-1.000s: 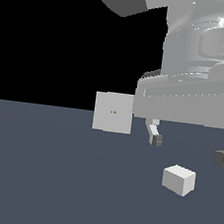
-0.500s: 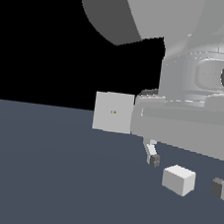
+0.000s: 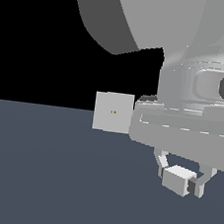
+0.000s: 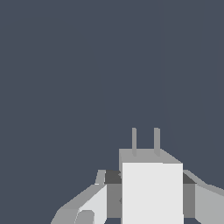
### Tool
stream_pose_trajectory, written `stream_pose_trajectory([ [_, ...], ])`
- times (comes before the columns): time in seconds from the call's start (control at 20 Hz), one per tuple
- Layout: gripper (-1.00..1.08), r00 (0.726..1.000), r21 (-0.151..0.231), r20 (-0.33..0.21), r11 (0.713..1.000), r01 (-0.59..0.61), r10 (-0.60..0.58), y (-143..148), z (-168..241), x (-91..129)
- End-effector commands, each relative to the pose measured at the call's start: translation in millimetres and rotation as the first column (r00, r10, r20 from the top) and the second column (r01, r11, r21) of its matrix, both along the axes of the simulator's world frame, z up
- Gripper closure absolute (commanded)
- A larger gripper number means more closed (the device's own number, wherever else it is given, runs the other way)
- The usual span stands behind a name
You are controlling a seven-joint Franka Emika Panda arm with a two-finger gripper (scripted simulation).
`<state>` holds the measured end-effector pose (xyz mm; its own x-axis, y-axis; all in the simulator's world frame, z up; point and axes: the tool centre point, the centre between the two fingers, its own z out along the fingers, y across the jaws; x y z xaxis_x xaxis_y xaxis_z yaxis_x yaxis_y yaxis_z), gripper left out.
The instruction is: Plug the charger into the wall socket.
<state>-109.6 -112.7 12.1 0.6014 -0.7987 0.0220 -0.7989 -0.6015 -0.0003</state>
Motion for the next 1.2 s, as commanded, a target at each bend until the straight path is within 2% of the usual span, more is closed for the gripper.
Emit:
stream_pose_trajectory([
  [0.0, 1.08, 1.000, 0.000, 0.000, 1.000, 0.000, 0.000, 0, 0, 0],
  [0.4, 1.08, 1.000, 0.000, 0.000, 1.000, -0.014, 0.014, 2, 2, 2],
  [0.75, 1.08, 0.988, -0.002, 0.000, 0.988, -0.154, 0.154, 20, 19, 21],
  [0.95, 1.08, 0.958, -0.004, -0.001, 0.958, -0.287, 0.287, 40, 35, 37],
  [1.15, 1.08, 0.897, -0.004, -0.001, 0.897, -0.442, 0.442, 68, 55, 52],
])
